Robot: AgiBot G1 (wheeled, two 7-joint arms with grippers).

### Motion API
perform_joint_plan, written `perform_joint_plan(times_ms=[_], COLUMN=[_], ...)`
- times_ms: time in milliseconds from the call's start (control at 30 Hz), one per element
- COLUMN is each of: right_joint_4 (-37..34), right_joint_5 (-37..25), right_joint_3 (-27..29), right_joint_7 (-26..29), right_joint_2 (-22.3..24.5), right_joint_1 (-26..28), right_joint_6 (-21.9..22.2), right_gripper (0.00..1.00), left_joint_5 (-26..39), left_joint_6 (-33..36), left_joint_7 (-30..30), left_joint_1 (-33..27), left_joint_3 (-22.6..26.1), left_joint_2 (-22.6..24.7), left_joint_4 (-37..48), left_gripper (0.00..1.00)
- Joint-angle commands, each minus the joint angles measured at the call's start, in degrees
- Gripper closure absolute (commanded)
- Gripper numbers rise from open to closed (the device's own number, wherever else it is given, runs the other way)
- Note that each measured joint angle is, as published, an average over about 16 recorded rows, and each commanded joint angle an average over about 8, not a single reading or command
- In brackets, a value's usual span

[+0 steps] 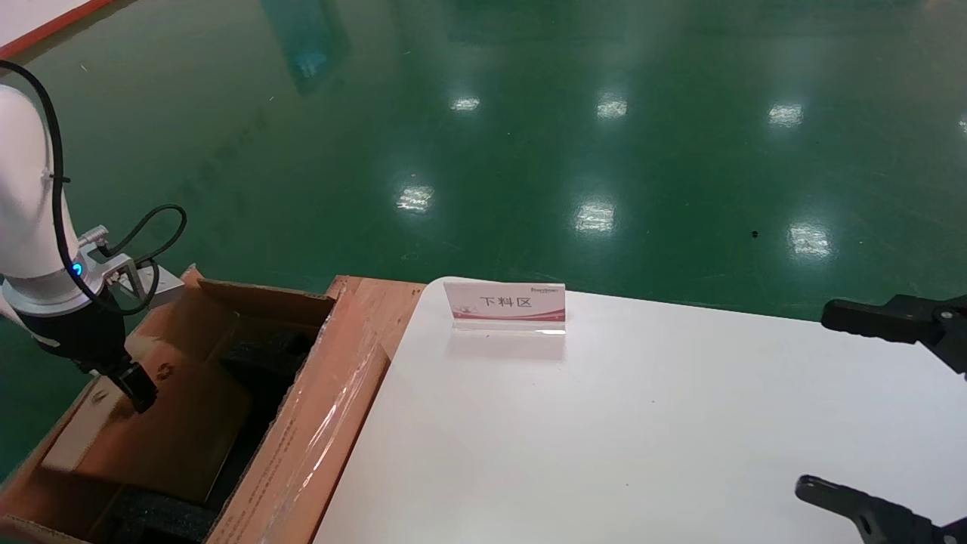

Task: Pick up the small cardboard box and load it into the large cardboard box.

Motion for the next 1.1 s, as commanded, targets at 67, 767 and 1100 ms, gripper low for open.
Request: perform_joint_plan(times_ms=[67, 767, 1100], right_joint_4=[-0.01, -0.04, -0.06], right_joint_5=[0.0, 0.04, 0.04], right_joint_3=[0.0, -0.07, -0.06], right_joint_7=[0.0, -0.04, -0.06], right_joint_2=[0.0, 0.02, 0.02], right_joint_1=[0.0, 0.03, 0.03], right_joint_6=[0.0, 0.0, 0.02], right_gripper=[0.0, 0.0, 0.0], left_joint_5=[-0.01, 1.71, 2.59], left_joint_6=[-0.39, -18.95, -23.52], left_joint_7=[0.24, 8.86, 10.14], left_joint_1=[-0.55, -22.41, -26.13], left_joint_3=[-0.14, -5.01, -7.22], left_joint_2=[0.17, -11.26, -16.22], left_joint_4=[-0.13, -32.93, -42.22], left_gripper=[0.0, 0.0, 0.0])
